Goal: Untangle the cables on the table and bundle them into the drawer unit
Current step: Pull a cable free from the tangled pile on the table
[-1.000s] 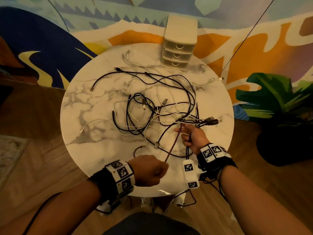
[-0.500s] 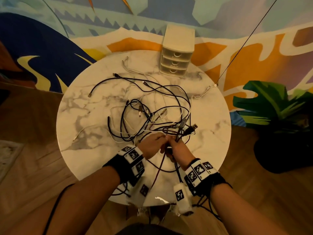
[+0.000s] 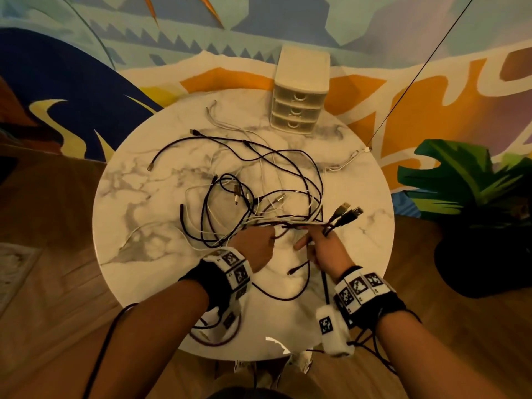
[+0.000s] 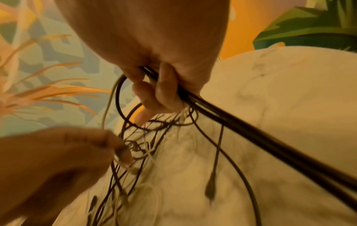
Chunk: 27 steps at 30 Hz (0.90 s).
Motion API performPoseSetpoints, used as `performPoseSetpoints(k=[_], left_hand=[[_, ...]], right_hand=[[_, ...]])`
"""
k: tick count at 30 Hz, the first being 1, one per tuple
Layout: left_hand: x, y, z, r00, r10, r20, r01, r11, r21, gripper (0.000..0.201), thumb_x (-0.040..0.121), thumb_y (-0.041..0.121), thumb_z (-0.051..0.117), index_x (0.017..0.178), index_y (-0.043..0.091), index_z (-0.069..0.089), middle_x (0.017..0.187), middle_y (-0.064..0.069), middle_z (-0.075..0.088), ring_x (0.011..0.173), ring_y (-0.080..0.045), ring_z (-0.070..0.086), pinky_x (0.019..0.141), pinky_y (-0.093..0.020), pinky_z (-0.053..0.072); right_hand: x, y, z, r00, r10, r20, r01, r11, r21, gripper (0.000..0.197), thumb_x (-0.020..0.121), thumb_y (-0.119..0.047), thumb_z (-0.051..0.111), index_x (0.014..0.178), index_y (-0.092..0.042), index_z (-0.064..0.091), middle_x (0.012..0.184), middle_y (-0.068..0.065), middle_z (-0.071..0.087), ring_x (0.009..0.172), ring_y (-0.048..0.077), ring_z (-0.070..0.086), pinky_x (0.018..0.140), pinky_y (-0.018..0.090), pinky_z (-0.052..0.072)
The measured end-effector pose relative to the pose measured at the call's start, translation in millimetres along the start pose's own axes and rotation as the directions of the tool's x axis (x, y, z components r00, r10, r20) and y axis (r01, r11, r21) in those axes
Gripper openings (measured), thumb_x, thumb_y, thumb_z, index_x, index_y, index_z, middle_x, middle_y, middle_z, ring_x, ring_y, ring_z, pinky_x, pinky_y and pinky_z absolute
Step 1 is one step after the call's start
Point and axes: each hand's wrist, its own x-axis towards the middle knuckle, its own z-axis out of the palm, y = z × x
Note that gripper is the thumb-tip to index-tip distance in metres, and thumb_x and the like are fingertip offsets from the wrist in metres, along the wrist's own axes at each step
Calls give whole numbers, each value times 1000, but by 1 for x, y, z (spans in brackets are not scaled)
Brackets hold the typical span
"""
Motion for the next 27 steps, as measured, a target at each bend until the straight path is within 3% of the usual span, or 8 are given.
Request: performPoseSetpoints(k=[3, 6, 10, 17, 19, 22, 24, 27], left_hand=[[-14, 13, -4, 980, 113, 165, -149, 964, 219, 27, 93, 34, 43, 110, 23, 60, 109, -6, 62, 99, -26, 58, 71, -29, 42], [-19, 25, -22, 950, 274, 150, -295, 946, 138, 25, 91, 37, 50, 107, 24, 65, 102, -1, 66, 93, -18, 58, 73, -27, 42], [-19, 12, -61, 937, 300, -179, -329, 930, -164, 18, 90, 28, 56, 81, 19, 68, 64, 12, 58, 59, -2, 51, 61, -25, 41], [-3, 11, -96, 778, 111, -618, -353, 891, -284, 19, 89, 27, 51, 81, 19, 66, 64, 9, 59, 58, -6, 52, 58, -26, 43], [2, 13, -98, 724, 81, -685, -352, 898, -265, 18, 91, 27, 51, 84, 18, 65, 60, 13, 54, 56, -5, 50, 55, -23, 41], [5, 11, -97, 762, 104, -639, -305, 928, -212, 19, 92, 29, 49, 86, 19, 64, 60, 11, 55, 58, -8, 52, 57, -31, 46], [7, 11, -104, 729, 137, -671, -317, 936, -154, 21, 92, 28, 48, 88, 17, 65, 69, 5, 62, 64, -15, 56, 61, -34, 48], [10, 14, -114, 628, 77, -774, -332, 926, -177, 20, 93, 27, 48, 90, 13, 63, 70, 2, 60, 64, -17, 53, 58, -29, 42]], right_hand=[[17, -19, -9, 999, -48, -22, 47, 998, -35, 30, 101, -17, 32, 105, -9, 61, 70, 8, 64, 33, 8, 37, 32, 15, 26], [35, -28, -10, 999, -46, 23, 50, 985, -165, 29, 98, -10, 36, 114, -8, 60, 79, 7, 66, 38, -2, 49, 36, 14, 33], [47, -28, -20, 998, 71, 0, -71, 996, -53, 29, 98, -17, 41, 115, -6, 61, 71, -1, 66, 38, 7, 42, 32, 14, 25], [61, -27, -32, 994, -97, -47, 87, 980, -179, 31, 100, -29, 39, 112, -8, 58, 94, 9, 61, 59, 8, 43, 37, 9, 32], [70, -25, -35, 983, -167, -78, 141, 954, -263, 36, 101, -24, 39, 109, 5, 59, 98, 22, 58, 65, 10, 46, 51, 11, 39], [78, -21, -46, 990, -109, -93, 68, 929, -363, 39, 101, -24, 36, 118, 3, 57, 122, 23, 58, 88, 22, 50, 80, 34, 44], [79, -20, -50, 997, -54, -63, 25, 917, -399, 50, 93, -36, 38, 125, -1, 55, 125, 20, 58, 88, 20, 47, 73, 30, 40], [85, -21, -51, 997, 22, -69, -49, 906, -420, 37, 99, -24, 40, 128, -4, 52, 116, 18, 58, 86, 27, 55, 61, 25, 37]])
